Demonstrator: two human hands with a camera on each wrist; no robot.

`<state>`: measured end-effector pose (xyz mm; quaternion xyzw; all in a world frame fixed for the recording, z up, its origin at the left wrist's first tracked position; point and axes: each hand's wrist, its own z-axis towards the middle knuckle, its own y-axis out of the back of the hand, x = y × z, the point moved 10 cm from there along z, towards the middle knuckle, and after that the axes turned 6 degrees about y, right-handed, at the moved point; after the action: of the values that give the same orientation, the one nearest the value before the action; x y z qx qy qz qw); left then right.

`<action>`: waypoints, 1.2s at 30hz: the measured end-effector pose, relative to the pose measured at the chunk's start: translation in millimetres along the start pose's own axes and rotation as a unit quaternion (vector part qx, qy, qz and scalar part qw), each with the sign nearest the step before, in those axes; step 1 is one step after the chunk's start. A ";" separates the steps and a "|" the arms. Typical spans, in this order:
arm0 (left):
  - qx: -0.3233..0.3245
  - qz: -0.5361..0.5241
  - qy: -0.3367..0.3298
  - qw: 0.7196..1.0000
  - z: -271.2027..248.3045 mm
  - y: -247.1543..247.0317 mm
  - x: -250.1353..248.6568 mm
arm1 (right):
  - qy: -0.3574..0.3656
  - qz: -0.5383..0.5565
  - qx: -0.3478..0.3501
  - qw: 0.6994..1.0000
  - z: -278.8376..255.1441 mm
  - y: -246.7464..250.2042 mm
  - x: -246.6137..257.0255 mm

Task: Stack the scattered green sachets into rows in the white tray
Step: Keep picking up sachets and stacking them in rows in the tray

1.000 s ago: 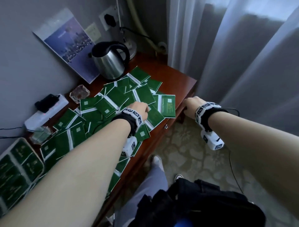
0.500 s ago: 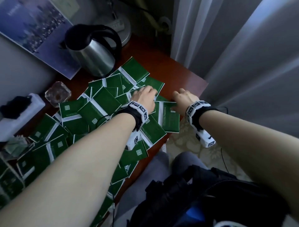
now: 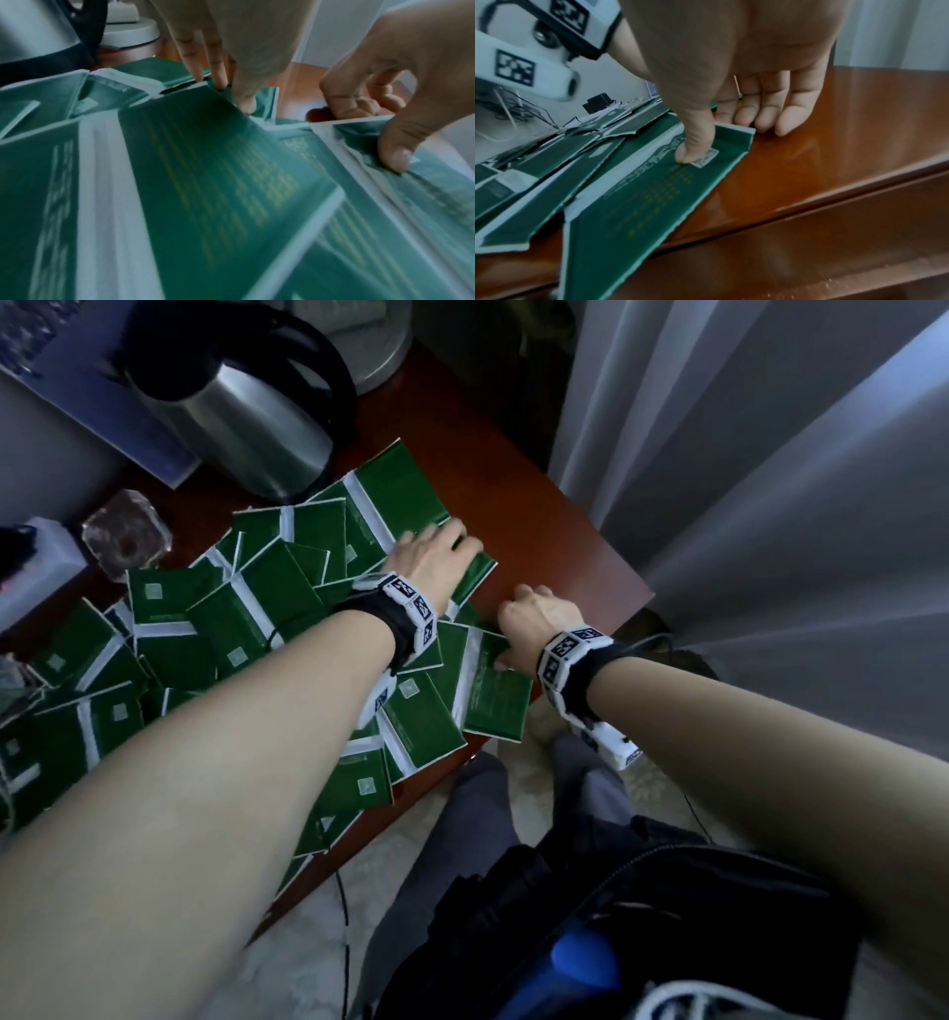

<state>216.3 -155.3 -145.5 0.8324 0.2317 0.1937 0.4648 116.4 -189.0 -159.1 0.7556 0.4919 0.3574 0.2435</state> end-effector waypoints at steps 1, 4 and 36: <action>0.004 0.006 -0.006 1.000 7.1 4.3 -0.9 | 0.005 0.000 0.003 1.000 1.5 1.8 -1.5; 0.035 0.033 -0.028 0.998 25.0 14.7 -3.4 | 0.022 0.002 -0.001 1.000 7.2 7.5 -8.1; 0.016 -0.123 0.123 0.985 85.8 54.3 25.1 | 0.003 0.043 -0.093 0.995 44.5 135.8 -103.7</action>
<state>294.2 -224.8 -138.1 0.7745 0.3908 0.2322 0.4399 201.4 -338.8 -120.5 0.7493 0.4240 0.4138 0.2958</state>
